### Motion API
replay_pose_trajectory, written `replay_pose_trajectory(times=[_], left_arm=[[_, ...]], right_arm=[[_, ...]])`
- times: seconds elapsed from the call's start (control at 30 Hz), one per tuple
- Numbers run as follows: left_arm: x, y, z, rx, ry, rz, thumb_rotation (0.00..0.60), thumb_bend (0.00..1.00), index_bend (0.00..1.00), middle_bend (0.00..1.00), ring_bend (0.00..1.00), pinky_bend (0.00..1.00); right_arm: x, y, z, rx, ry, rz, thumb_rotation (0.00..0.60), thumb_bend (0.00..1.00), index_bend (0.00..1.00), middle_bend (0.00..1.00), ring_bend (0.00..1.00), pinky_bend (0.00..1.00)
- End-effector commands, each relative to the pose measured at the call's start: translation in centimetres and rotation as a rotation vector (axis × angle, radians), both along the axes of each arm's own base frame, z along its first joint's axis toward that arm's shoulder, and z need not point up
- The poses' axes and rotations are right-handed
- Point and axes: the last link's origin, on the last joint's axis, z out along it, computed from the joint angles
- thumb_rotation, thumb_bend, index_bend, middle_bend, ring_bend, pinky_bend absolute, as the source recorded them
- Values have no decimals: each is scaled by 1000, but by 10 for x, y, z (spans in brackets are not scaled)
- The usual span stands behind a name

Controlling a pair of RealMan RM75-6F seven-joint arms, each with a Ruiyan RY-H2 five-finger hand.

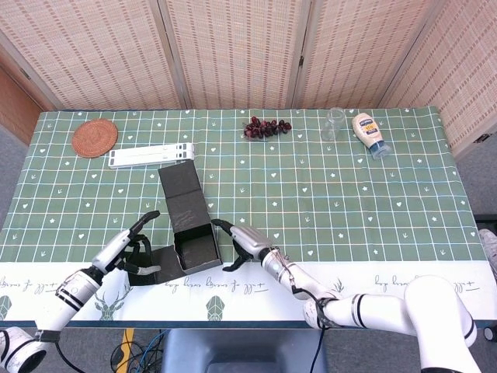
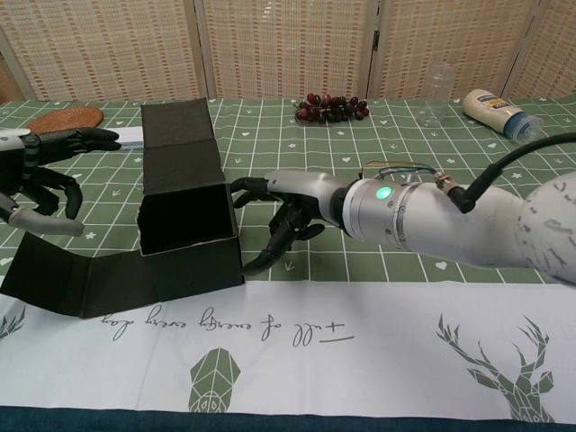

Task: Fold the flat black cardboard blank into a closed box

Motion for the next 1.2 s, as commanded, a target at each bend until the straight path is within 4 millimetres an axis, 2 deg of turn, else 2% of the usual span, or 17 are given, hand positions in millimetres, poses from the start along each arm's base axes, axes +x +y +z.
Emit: replay_pose_trajectory(times=[0.03, 0.23, 0.37, 0.43, 0.53, 0.63, 0.77, 0.93, 1.07, 1.2], left_arm=[[-1, 0, 1, 1, -2, 1, 600, 154, 0, 0, 541, 813], [-2, 0, 2, 4, -6, 1, 600, 154, 0, 0, 553, 813], [-3, 0, 4, 15, -8, 2, 600, 154, 0, 0, 549, 813], [-4, 1, 5, 23, -8, 4, 600, 154, 0, 0, 560, 813], [-4, 3, 8, 52, -14, 10, 600, 154, 0, 0, 564, 813], [-6, 4, 12, 82, -22, 17, 600, 154, 0, 0, 557, 816], [-10, 5, 17, 133, -15, 25, 600, 154, 0, 0, 662, 820], [-16, 7, 26, 189, -24, 47, 600, 153, 0, 0, 573, 823], [-20, 9, 34, 247, -23, 60, 600, 154, 0, 0, 631, 822], [-27, 12, 42, 312, -3, 68, 600, 154, 0, 0, 614, 822]], right_arm=[[1, -1, -4, -10, -8, -11, 600, 0, 0, 63, 738, 1000], [3, -2, -12, -20, -14, -12, 600, 3, 0, 87, 738, 1000], [4, -3, -18, -35, -9, -7, 600, 47, 2, 160, 738, 1000], [4, -3, -20, -41, -6, -8, 600, 75, 36, 214, 739, 1000], [5, -5, -25, -81, -5, -11, 600, 168, 167, 287, 756, 1000], [8, -6, -27, -101, -19, -28, 600, 226, 209, 319, 774, 1000], [9, -6, -27, -121, -46, -47, 600, 286, 246, 350, 792, 1000], [9, -8, -15, -126, -96, -70, 600, 326, 256, 361, 794, 1000], [6, -9, 3, -126, -155, -97, 600, 325, 259, 368, 795, 1000], [0, -10, 26, -139, -222, -132, 600, 325, 263, 375, 796, 1000]])
